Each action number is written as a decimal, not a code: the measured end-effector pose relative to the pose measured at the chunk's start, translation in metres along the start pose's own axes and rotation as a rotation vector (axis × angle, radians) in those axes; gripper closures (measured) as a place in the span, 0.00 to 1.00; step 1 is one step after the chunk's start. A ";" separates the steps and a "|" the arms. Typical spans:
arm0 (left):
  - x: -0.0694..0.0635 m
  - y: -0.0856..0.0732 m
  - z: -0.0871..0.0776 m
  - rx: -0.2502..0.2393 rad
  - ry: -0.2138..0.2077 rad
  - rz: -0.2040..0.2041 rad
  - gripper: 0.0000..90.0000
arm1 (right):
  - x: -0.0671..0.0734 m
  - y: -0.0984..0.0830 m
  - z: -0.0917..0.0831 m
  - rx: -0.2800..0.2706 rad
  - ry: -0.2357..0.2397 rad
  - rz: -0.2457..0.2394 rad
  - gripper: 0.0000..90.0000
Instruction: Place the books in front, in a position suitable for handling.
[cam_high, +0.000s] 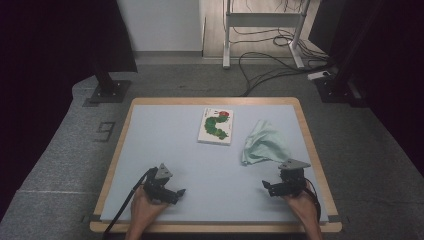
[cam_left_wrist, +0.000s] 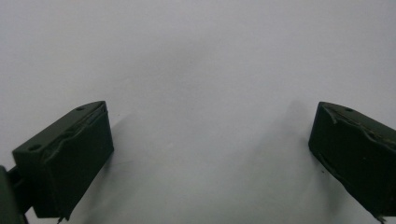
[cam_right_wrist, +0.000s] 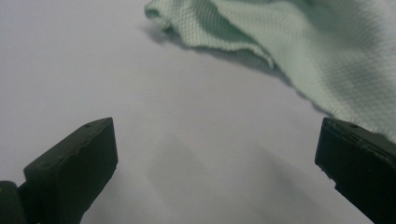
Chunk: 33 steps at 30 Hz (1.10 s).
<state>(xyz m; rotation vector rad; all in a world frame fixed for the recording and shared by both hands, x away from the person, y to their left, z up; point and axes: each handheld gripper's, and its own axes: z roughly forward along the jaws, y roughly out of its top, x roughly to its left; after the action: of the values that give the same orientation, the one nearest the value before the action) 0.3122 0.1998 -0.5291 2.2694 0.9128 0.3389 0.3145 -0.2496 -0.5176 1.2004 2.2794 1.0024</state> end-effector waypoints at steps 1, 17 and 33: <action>0.000 0.000 0.000 0.000 0.000 0.000 0.00 | -0.001 0.002 0.001 -0.005 -0.003 0.002 0.00; 0.000 0.000 0.000 0.000 0.000 0.000 0.00 | -0.021 0.039 0.013 -0.047 -0.029 -0.004 0.00; 0.000 0.000 0.000 -0.001 -0.001 -0.001 0.00 | -0.051 0.064 0.048 0.000 -0.083 -0.045 0.00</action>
<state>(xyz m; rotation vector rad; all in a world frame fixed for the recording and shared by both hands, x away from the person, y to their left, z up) 0.3122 0.1998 -0.5292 2.2683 0.9134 0.3377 0.4080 -0.2469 -0.5025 1.1641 2.2324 0.9189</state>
